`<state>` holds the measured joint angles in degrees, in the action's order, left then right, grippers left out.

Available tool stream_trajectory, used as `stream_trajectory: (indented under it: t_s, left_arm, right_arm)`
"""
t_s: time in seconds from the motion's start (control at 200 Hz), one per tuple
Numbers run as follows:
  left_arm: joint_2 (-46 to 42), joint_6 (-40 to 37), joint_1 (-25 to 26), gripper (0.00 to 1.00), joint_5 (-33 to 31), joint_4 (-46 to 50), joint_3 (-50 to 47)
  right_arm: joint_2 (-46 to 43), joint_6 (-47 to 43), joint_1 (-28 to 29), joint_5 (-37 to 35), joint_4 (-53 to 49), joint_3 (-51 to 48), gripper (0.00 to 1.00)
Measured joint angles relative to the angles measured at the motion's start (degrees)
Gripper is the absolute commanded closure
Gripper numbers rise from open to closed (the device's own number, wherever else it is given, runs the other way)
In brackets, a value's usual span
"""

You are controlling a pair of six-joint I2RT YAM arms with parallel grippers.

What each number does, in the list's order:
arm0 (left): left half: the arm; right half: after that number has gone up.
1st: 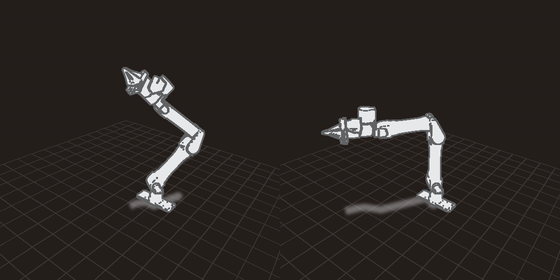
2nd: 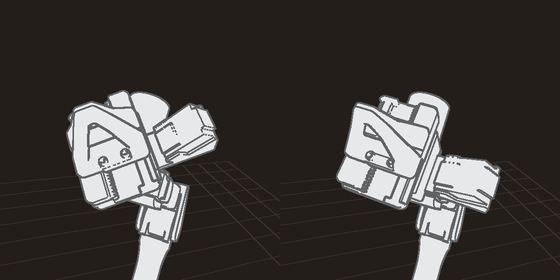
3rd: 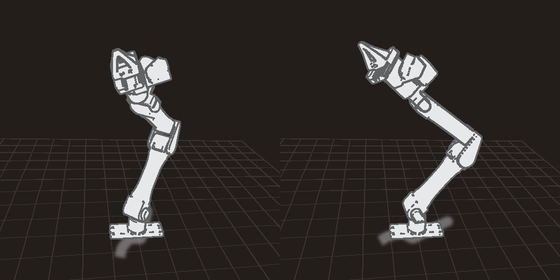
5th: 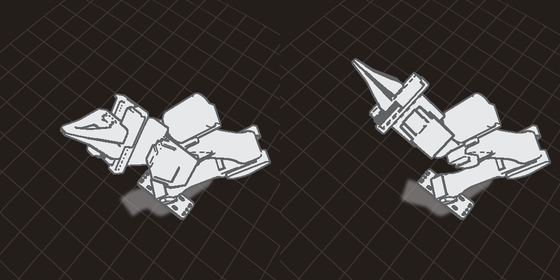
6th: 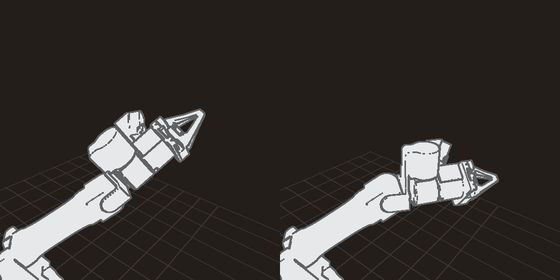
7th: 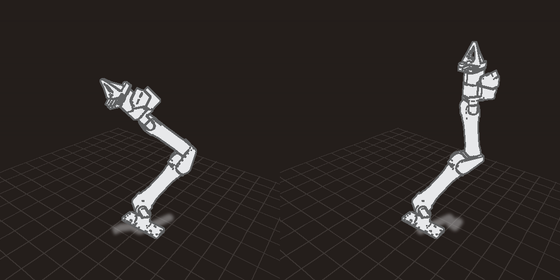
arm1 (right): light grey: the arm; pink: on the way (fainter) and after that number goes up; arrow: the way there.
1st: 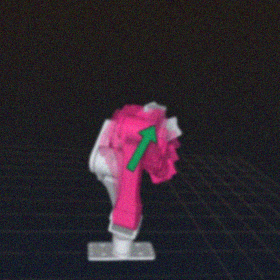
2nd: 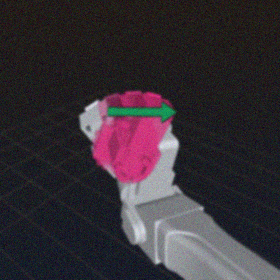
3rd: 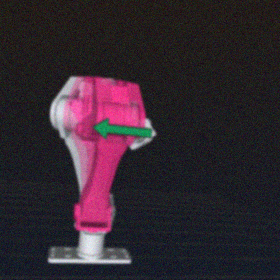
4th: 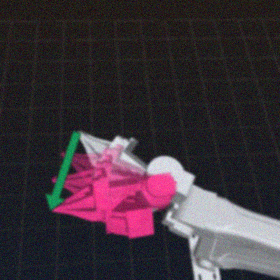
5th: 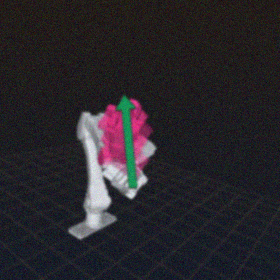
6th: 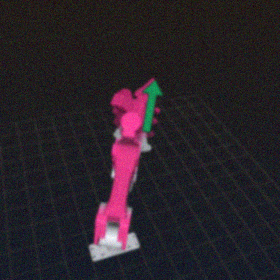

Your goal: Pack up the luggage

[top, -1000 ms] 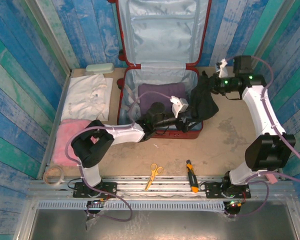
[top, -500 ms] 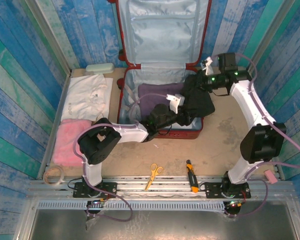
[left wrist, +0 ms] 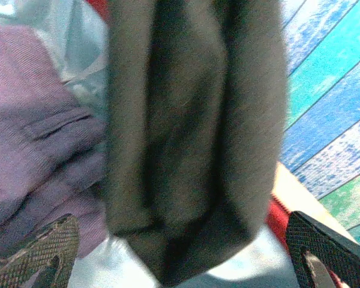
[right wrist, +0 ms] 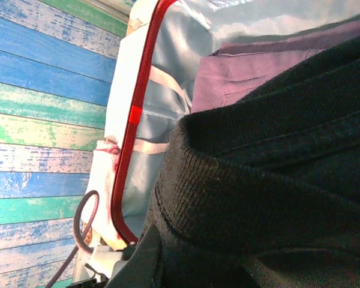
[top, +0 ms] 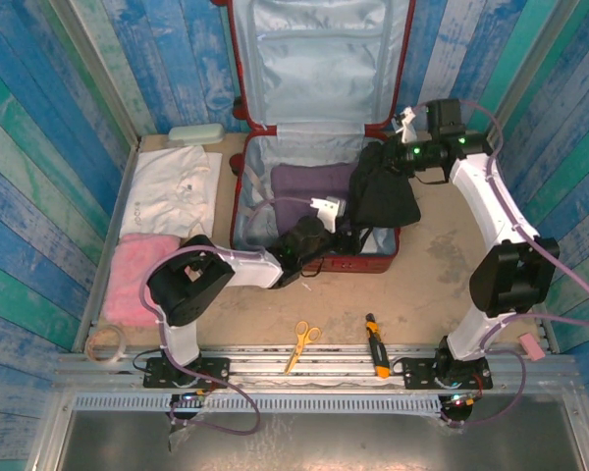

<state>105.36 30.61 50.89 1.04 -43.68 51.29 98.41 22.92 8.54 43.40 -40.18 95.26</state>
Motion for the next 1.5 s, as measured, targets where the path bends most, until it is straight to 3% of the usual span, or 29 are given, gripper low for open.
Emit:
stream_trajectory:
  t_s: [0.376,0.606,1.012,1.152,1.497]
  left_arm:
    - [0.00,-0.61,-0.70,0.03,8.50,-4.39,1.29]
    - [0.00,-1.95,-3.65,0.03,13.90,1.38,9.16]
    - [0.00,-5.35,-7.72,0.03,19.28,13.51,11.15]
    - [0.02,-5.31,-7.58,0.06,22.71,13.20,12.50]
    - [0.98,-2.91,-7.50,0.24,28.04,12.59,16.39]
  right_arm:
    - [0.26,-0.04,0.04,-0.02,-0.07,0.11,0.99]
    - [0.26,-0.57,0.02,-0.09,-0.35,0.35,0.99]
    - [0.87,-1.11,0.04,-0.07,-1.60,1.40,1.00]
    - [0.96,-1.18,0.13,-0.04,-1.77,1.40,0.99]
    - [1.40,-1.33,0.13,0.00,-2.12,2.51,0.99]
